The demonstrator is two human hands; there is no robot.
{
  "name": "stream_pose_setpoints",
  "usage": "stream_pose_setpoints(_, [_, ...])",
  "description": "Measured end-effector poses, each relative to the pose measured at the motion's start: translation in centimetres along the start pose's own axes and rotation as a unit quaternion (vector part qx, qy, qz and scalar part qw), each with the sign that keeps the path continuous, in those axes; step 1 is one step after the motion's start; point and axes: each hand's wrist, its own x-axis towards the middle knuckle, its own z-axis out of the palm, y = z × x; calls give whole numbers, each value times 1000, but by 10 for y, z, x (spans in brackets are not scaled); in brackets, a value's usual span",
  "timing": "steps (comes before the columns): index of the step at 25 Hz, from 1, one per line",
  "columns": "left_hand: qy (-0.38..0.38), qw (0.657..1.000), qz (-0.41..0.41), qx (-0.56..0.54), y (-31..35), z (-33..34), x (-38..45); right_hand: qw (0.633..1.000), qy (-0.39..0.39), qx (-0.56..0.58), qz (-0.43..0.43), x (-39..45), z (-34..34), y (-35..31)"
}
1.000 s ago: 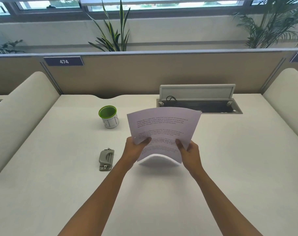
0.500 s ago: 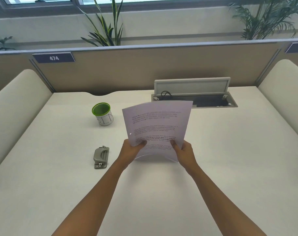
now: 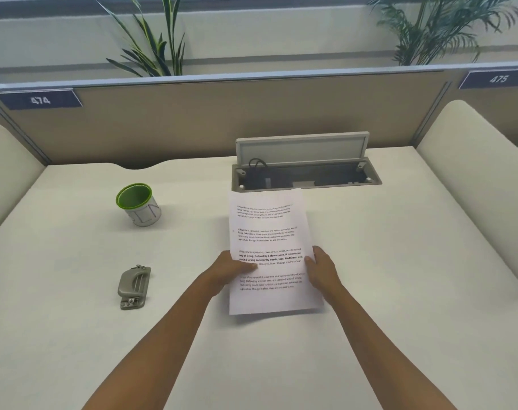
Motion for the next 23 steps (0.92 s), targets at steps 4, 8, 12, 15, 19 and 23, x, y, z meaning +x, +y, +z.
stream_pose_setpoints(4, [-1,1000,-19,-20,6,35,20,999,36,-24,8,19,-29,16])
stream_pose_setpoints(8, [7,1000,11,-1,25,69,42,995,91,-19,43,43,-60,27])
stream_pose_setpoints(12, [65,997,36,5,39,96,61,989,131,-24,63,65,-91,33])
stream_pose_setpoints(15, [77,994,49,53,46,117,75,985,151,-50,71,81,-114,38])
stream_pose_setpoints(19, [92,944,139,286,44,147,86,972,192,-99,88,101,-140,47])
stream_pose_setpoints(23, [-8,865,173,471,22,179,90,952,243,-138,127,110,-158,53])
